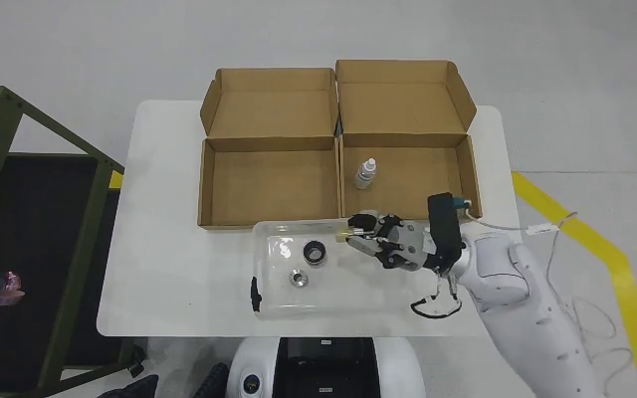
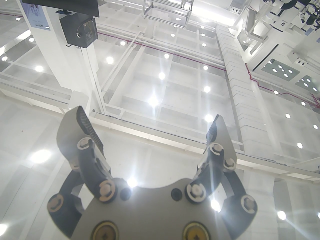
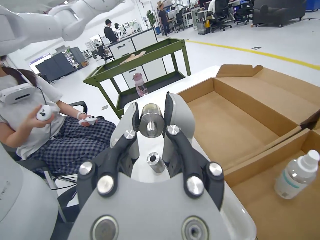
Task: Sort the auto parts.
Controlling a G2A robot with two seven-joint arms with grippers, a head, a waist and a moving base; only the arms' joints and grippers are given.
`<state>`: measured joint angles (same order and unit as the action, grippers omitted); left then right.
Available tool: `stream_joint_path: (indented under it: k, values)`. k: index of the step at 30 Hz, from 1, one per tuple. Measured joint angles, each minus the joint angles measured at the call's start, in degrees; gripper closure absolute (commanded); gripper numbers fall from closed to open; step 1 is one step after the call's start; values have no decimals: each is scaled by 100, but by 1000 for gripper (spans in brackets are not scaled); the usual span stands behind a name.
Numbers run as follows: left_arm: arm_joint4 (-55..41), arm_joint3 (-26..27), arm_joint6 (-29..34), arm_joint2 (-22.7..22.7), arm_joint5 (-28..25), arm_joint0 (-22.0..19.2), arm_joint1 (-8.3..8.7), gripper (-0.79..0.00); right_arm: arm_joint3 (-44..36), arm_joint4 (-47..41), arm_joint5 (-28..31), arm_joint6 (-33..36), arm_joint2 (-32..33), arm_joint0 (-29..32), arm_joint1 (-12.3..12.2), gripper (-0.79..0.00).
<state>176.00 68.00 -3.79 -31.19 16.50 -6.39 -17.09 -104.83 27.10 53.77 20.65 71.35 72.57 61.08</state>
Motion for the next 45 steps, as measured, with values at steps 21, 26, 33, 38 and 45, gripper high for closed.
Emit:
stream_joint_path:
  k: [21,26,33,38,45]
  values:
    - [0,0,0,0,0,0,0,-785,28,-943,272,160,34,-66,-90,0]
    - [0,0,0,0,0,0,0,-785,-54,-941,355,149,67,-38,-107,0]
    - [0,0,0,0,0,0,0,-785,-130,-399,111,208,179,-51,-120,0]
    - [0,0,0,0,0,0,0,-785,-178,311,-176,162,322,17,-126,0]
    - [0,0,0,0,0,0,0,-785,-101,1509,-778,132,707,98,-163,0]
